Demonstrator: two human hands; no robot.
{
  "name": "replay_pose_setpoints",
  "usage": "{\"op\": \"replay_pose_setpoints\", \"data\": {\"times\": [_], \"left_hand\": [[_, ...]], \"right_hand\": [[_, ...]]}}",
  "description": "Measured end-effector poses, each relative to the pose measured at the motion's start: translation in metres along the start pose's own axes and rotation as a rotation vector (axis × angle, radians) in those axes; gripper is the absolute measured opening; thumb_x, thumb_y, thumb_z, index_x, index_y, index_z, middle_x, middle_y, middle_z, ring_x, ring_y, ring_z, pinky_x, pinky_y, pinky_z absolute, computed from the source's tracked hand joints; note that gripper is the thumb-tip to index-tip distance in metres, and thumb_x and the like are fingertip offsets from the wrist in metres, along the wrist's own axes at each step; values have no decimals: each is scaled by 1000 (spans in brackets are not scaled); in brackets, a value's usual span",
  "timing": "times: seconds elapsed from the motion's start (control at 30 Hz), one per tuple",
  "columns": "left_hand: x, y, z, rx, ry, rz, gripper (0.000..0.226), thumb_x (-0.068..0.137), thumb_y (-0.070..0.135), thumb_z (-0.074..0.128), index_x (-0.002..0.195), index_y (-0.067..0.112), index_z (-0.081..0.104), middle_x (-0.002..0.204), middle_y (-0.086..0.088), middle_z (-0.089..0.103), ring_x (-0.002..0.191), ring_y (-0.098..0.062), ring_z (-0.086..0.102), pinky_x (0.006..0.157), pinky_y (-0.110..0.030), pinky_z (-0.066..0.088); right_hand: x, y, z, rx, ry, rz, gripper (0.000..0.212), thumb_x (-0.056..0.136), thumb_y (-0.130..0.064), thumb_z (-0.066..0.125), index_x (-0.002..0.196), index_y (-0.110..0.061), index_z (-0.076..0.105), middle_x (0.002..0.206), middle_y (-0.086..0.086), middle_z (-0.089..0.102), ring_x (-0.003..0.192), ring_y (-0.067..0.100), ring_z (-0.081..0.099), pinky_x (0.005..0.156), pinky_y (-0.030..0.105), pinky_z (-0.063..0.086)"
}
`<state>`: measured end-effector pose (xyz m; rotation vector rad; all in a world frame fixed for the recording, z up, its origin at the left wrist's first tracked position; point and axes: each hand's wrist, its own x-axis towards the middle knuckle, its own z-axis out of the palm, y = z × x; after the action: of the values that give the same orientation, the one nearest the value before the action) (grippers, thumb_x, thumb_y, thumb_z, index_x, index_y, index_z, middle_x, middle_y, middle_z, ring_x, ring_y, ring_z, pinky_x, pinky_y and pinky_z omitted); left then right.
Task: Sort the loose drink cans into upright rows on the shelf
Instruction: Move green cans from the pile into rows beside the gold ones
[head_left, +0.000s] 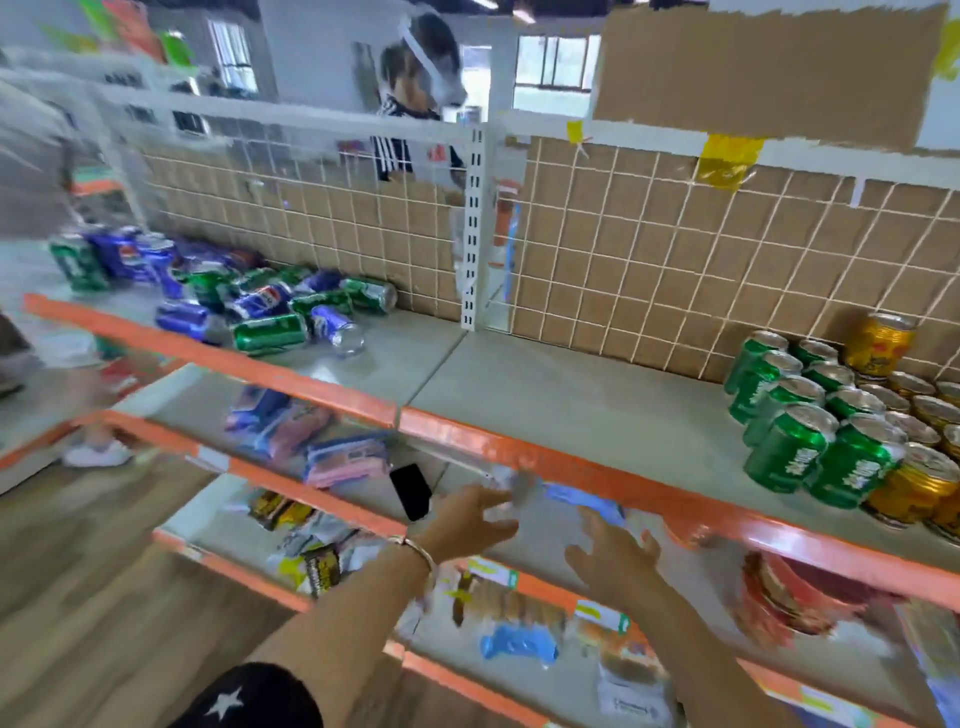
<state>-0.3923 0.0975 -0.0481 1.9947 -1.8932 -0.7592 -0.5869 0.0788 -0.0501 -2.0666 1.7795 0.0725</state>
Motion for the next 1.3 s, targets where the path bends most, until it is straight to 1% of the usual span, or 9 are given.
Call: {"op": "replay_pose_setpoints", "data": {"times": [0.13,0.37,0.5,0.6,0.77,0.93,1.03,1.17,1.3], "left_hand": [[-59,-75,-56,-6,-99,-116,49,92,41,52,137,22,47,141,2,49,128,-17,47,104,-23,34],[-126,-174,-130,-192,88,-329,49,91,33,56,135,14,48,124,-9,61,111,-23,58,97,-31,46],[-130,-207,-152,-278,133,-373,45,91,35,54,134,26,45,119,0,60,94,-12,53,64,-6,41],[-113,-230,-167,-316,184,-391,22,91,32,55,112,32,50,101,2,61,88,-13,54,62,-7,38],[-53,-269,-201,-337,212,-436,53,91,31,55,140,19,40,108,-6,63,88,-15,57,74,-22,45],[11,-296,-245,-378,280,-463,49,92,21,54,139,12,41,131,-10,55,111,-19,54,91,-22,39],[45,-313,-262,-518,354,-465,44,92,17,54,135,9,48,124,-14,59,91,-14,53,78,-20,42],[77,-329,-274,-664,385,-501,36,90,22,56,124,11,57,107,-9,65,87,-18,59,78,-27,49],[98,-336,-280,-939,379,-524,15,91,19,51,85,12,62,85,-4,64,61,-7,52,45,-11,39]], "right_hand": [[-11,-83,21,-4,-157,-112,55,95,-36,43,147,-28,26,148,-5,40,138,10,33,116,39,7],[-31,-240,21,-65,-243,-490,46,97,-35,45,141,-26,37,140,3,49,127,21,47,101,29,34],[-14,-302,33,-88,-286,-597,35,92,-27,49,126,-21,52,125,5,59,113,22,55,80,25,38],[26,-334,48,-45,-301,-627,27,82,-37,48,106,-30,57,111,1,64,110,24,60,87,31,43],[90,-383,35,1,-259,-654,47,93,-35,52,139,-26,44,141,0,48,131,21,42,101,35,31],[166,-439,13,-96,-105,-676,37,81,-40,56,117,-31,56,123,-3,57,123,20,50,102,42,28],[207,-471,5,-134,71,-715,52,84,-47,57,131,-27,48,136,1,48,131,22,42,107,46,25],[243,-502,4,-240,80,-720,68,83,-48,58,142,-25,32,147,5,33,137,26,29,114,50,18],[271,-525,1,-335,-5,-656,75,85,-37,60,146,-22,21,150,4,27,142,25,21,117,54,6]]}}
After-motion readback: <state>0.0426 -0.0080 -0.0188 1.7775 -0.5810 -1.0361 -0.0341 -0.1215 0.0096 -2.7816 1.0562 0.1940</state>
